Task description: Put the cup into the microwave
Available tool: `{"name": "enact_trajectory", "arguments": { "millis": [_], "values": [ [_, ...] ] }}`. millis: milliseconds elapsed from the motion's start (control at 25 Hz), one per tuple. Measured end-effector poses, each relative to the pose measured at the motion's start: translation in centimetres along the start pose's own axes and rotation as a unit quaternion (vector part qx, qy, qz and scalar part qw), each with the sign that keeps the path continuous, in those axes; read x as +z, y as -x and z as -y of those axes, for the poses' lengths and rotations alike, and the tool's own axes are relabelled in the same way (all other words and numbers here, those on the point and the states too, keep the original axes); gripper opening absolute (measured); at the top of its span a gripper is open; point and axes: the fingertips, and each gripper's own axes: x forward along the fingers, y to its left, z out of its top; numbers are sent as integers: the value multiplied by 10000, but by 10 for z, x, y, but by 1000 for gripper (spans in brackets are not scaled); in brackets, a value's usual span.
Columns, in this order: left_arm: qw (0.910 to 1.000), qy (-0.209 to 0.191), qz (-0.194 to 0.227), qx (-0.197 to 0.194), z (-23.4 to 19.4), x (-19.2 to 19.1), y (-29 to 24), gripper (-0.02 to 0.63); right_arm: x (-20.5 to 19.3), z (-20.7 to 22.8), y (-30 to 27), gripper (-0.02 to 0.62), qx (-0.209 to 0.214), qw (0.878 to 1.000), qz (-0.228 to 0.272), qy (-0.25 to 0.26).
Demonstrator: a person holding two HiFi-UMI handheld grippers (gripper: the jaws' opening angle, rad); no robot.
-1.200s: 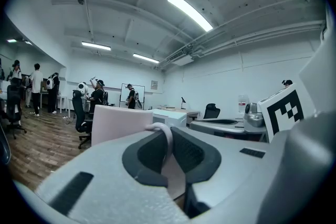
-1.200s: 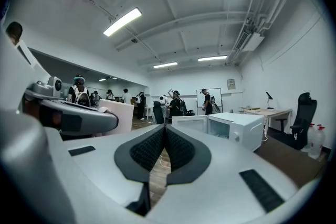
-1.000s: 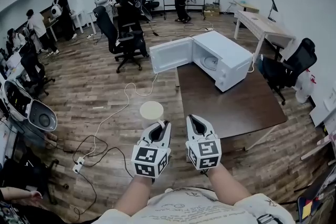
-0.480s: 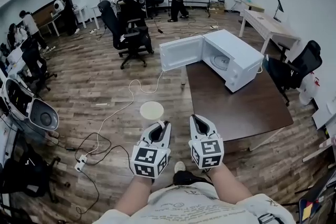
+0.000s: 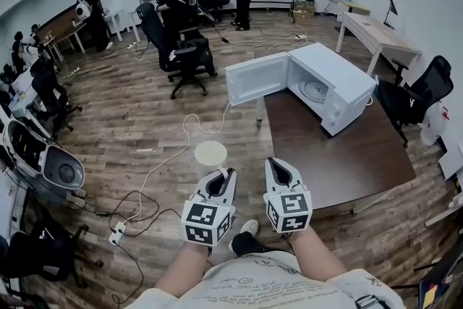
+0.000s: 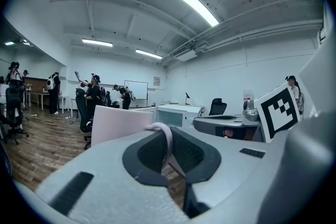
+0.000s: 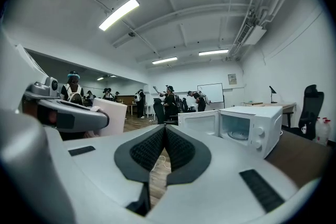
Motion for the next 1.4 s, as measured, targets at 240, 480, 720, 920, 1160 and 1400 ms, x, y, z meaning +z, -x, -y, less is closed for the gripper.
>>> {"name": "enact_trajectory", "arguments": {
  "millis": [240,480,720,920,1160,1400],
  "values": [
    [9999,106,-68,-105,-32,3,-43,29,4,22,-43,15,-105,9999,-23,10],
    [9993,89,-164,-325,-65,12,-94,29,12,55,-97,15,-386,9992,-42,-52],
    [9978,-15,-100,-648,-89,31,-145,29,21,87,-141,15,-693,9975,-27,-131],
    [9941,-191,-90,-1062,-89,42,-189,29,25,116,-170,15,-929,9955,-48,-157],
    [9889,-250,-91,-1459,-84,50,-242,29,30,159,-189,15,-1312,9912,-49,-194],
    [9797,-262,-188,-1976,-66,50,-294,29,28,200,-189,15,-1733,9846,-79,-231]
  ]
}}
